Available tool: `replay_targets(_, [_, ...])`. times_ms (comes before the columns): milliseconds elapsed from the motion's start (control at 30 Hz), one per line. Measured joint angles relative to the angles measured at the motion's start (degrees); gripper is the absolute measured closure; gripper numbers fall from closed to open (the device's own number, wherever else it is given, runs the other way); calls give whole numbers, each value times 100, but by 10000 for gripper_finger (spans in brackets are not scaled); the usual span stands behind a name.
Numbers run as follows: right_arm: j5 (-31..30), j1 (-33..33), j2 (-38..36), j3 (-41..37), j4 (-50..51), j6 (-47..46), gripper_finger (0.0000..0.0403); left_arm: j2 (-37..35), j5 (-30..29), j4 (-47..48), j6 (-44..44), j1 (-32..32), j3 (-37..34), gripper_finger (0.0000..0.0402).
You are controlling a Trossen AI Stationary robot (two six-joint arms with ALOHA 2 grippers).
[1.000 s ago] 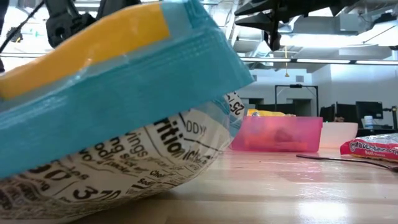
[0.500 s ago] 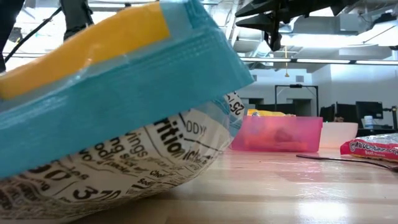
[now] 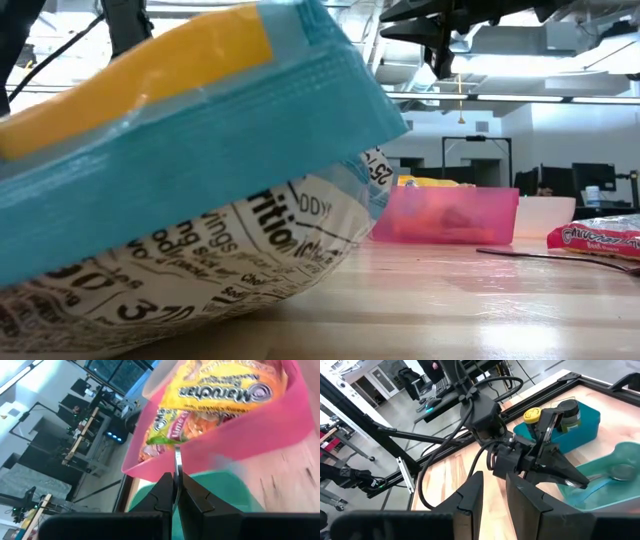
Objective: Pick & Place Food Item
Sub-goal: Put the silver spoon into the green bin
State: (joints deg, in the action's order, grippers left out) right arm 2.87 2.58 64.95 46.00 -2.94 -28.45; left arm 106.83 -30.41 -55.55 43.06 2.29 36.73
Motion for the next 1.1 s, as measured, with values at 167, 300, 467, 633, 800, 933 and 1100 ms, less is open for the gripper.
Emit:
replay_targets(167, [0,1,0,0,-2,0,324,-4,42,174,23,-1,2,394])
replay_targets(300, [0,1,0,0,-2,1,324,-4,43,179,23,-1,2,393])
replay_targets(467, [0,1,0,0,-2,0,324,-4,192,199,18,-1,2,389])
replay_targets(633, [0,1,0,0,-3,2,324,-4,385,215,-1,-1,2,381])
replay_targets(800, [1,1,0,0,-2,0,323,-4,385,216,-2,-1,2,374])
replay_targets(933, [0,1,0,0,-3,0,324,-4,385,212,-2,-1,2,366])
replay_targets(1100, [0,1,0,0,-2,0,324,-4,382,203,1,-1,2,347])
